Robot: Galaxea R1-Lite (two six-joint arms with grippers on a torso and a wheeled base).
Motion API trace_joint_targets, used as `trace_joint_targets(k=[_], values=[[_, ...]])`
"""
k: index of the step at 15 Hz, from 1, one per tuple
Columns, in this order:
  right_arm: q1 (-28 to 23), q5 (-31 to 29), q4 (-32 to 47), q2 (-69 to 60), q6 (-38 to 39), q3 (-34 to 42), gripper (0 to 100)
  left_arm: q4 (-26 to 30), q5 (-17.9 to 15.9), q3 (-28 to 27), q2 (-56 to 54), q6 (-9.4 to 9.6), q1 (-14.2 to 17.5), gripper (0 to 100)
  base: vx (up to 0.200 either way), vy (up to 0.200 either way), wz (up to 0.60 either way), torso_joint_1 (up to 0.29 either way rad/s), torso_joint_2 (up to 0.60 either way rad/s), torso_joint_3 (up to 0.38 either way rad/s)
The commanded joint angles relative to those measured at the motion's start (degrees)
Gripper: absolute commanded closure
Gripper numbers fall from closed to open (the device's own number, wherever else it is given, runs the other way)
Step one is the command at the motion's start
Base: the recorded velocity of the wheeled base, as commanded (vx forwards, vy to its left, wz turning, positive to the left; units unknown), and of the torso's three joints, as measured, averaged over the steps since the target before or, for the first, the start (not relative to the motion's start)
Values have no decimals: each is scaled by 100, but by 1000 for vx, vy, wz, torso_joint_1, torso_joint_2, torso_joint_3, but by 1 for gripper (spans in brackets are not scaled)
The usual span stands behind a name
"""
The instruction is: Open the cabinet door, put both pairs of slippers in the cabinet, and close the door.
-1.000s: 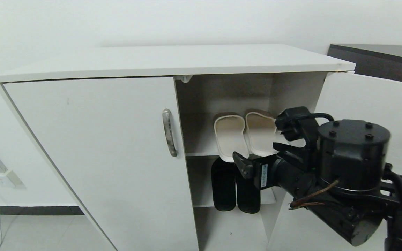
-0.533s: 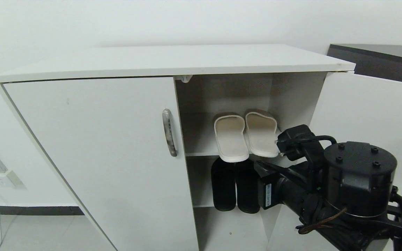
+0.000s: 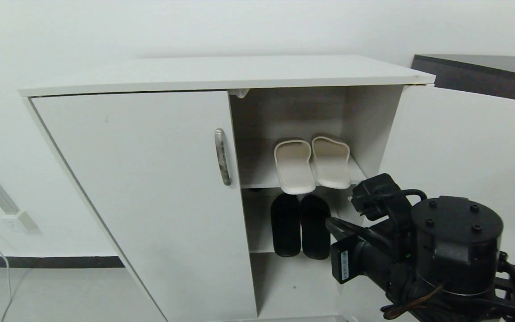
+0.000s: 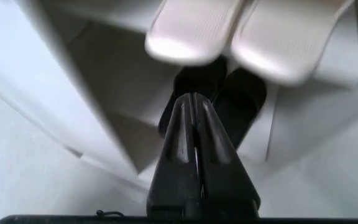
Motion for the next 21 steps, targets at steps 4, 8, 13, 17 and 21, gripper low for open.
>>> trace_joint_targets(k=[4, 8, 13, 17, 21], values=[[-32, -12, -3, 165, -166, 143, 100, 1, 1, 1, 7, -4, -1, 100, -200, 0, 0, 2, 7, 1], [-111, -38, -29, 156, -192, 160, 100, 1, 1, 1, 7, -4, -1, 100, -200, 0, 0, 0, 2, -1], [-243, -12, -38, 165, -289, 222, 100, 1, 1, 1, 7, -13, -1, 100, -200, 0, 0, 0, 0, 6], [-261, -3, -38, 209, -306, 283, 100, 1, 9, 1, 7, -13, -1, 100, -150, 0, 0, 3, 2, 3], [-261, -3, -82, 244, -306, 283, 100, 1, 9, 1, 7, -22, -1, 100, 0, 0, 0, 0, 0, 0]])
